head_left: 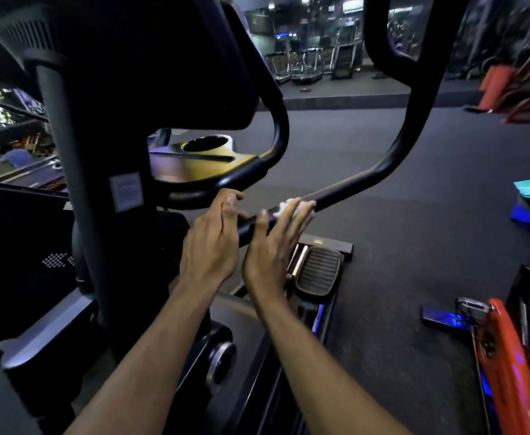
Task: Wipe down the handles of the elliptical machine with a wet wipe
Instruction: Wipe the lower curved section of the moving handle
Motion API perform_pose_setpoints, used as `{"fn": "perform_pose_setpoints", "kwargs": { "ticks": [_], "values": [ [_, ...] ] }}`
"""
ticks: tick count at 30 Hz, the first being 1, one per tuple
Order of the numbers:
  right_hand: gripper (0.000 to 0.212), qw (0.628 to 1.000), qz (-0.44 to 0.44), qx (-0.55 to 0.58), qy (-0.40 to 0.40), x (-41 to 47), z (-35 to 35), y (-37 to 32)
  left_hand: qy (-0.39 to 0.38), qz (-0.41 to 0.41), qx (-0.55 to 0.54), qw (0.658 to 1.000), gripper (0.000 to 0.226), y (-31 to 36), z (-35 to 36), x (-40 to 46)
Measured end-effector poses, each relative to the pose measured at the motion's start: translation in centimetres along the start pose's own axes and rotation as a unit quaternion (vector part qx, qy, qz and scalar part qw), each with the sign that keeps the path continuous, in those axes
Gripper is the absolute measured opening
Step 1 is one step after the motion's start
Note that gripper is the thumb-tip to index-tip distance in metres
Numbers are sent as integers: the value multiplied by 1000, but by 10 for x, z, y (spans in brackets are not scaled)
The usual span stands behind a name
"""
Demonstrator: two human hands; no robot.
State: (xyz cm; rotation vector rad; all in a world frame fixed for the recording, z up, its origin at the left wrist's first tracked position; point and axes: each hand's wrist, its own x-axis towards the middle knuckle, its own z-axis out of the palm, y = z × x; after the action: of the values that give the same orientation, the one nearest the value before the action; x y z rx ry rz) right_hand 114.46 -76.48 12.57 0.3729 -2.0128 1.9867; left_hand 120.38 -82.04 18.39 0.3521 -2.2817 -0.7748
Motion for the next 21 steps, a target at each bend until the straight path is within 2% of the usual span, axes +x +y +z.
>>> {"fn": "perform_pose_setpoints", "kwargs": {
  "ticks": [4, 8, 10, 12, 16, 18, 21],
  "values": [
    [66, 978, -182, -71, -79, -44, -3, 6, 12, -5, -69, 998, 64, 0, -4, 0],
    [64, 952, -254, -124, -114, -15, -26, 23, 27, 9, -112, 993, 59, -4, -6, -3],
    [61, 949, -252, -167, -91, 20, -42, 38, 31, 22, -121, 992, 56, -7, -5, -3],
    [60, 962, -199, -179, -51, 53, -56, 49, 43, 29, -139, 989, 53, -9, -4, -1],
    [65, 987, -105, -114, -31, 51, -50, 39, 68, 36, -224, 972, 46, -14, -9, -2],
    [63, 984, -132, -107, -59, 19, -36, 25, 85, 37, -305, 948, 42, -16, -16, -8],
    [59, 966, -220, -79, -114, -35, -20, 15, 114, 15, -388, 914, 40, -23, -24, -22]
  ]
}}
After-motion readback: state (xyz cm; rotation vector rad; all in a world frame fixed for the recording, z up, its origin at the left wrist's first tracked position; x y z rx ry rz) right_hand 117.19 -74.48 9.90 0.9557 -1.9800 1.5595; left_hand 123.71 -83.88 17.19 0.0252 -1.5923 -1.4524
